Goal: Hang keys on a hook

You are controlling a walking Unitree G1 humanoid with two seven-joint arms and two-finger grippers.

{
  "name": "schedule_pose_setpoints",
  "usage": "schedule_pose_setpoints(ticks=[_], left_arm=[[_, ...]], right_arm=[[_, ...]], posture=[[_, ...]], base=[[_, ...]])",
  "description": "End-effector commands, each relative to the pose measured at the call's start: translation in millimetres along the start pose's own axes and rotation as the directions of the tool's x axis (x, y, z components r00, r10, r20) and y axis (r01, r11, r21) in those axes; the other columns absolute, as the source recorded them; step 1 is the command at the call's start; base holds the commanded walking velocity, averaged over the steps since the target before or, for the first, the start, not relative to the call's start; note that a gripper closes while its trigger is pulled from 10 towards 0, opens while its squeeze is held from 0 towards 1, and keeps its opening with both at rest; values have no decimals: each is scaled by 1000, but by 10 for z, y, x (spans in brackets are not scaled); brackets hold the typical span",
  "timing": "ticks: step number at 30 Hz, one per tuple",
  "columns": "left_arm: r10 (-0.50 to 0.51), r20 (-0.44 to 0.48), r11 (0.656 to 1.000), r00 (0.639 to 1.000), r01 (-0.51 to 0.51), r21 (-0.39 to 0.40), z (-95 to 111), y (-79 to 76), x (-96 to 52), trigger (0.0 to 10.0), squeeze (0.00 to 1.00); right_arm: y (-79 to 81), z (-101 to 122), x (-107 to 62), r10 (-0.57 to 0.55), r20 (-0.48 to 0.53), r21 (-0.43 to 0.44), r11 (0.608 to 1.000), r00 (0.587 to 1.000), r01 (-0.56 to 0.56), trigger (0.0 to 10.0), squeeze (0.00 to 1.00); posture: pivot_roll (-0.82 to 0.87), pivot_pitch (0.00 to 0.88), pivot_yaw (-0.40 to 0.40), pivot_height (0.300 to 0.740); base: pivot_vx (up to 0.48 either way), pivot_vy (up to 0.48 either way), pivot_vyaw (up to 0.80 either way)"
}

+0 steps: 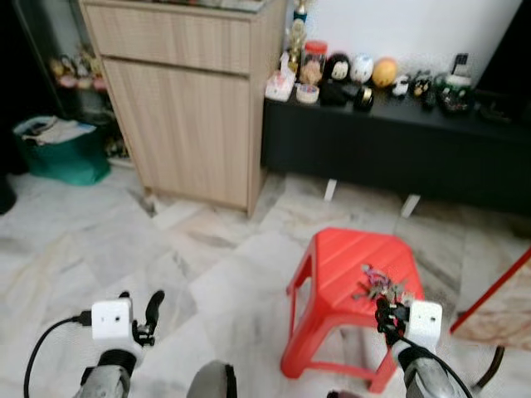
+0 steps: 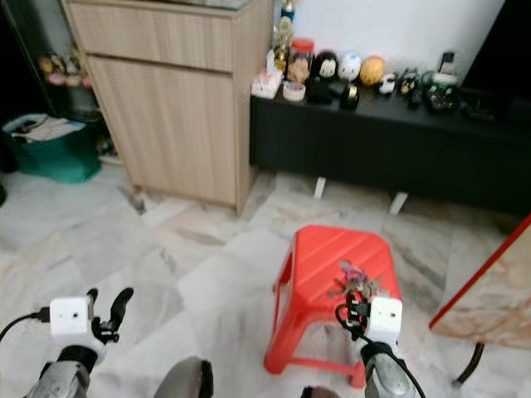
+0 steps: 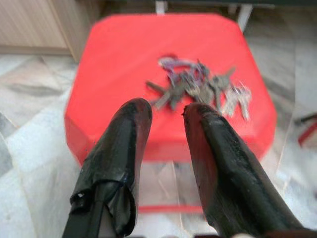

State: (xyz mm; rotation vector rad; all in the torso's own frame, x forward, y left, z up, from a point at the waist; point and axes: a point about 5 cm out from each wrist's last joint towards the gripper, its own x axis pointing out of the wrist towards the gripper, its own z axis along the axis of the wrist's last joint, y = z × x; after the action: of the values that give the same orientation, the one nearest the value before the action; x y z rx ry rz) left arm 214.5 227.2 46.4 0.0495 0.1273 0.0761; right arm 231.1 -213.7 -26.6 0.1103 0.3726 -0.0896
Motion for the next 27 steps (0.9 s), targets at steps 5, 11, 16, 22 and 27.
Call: schedule_pose_setpoints(ticks=[5,11,16,22,27], left_arm=[[-17,15,1000,1000,17,7,46,-25,26,10000,0],[-27,13,1000,1000,27,14,48,-23,23,10000,0],[-38,14,999,999,37,19,52,-32,14,10000,0],[-48,6,998,999,48,28,32,-43,-2,10000,0],[-52,1,998,999,52,33,22,-38,-12,10000,0]], right_arm=[[-66,23,-2,-29,7,-16,999,1000,29,10000,0],[-57,8,-11,-44,11,18,999,999,44,10000,0],[-51,1,-15,-49,13,23,999,999,49,10000,0],[-46,-3,-20,-58,17,27,998,998,57,10000,0],[-48,-12,-27,-84,19,47,995,996,83,10000,0]], posture=[[65,20,-65,625],[67,22,-59,625],[71,24,-58,625],[71,22,-56,625],[76,20,-55,625]], base=[[285,0,0],[212,0,0],[273,0,0],[299,0,0],[313,0,0]])
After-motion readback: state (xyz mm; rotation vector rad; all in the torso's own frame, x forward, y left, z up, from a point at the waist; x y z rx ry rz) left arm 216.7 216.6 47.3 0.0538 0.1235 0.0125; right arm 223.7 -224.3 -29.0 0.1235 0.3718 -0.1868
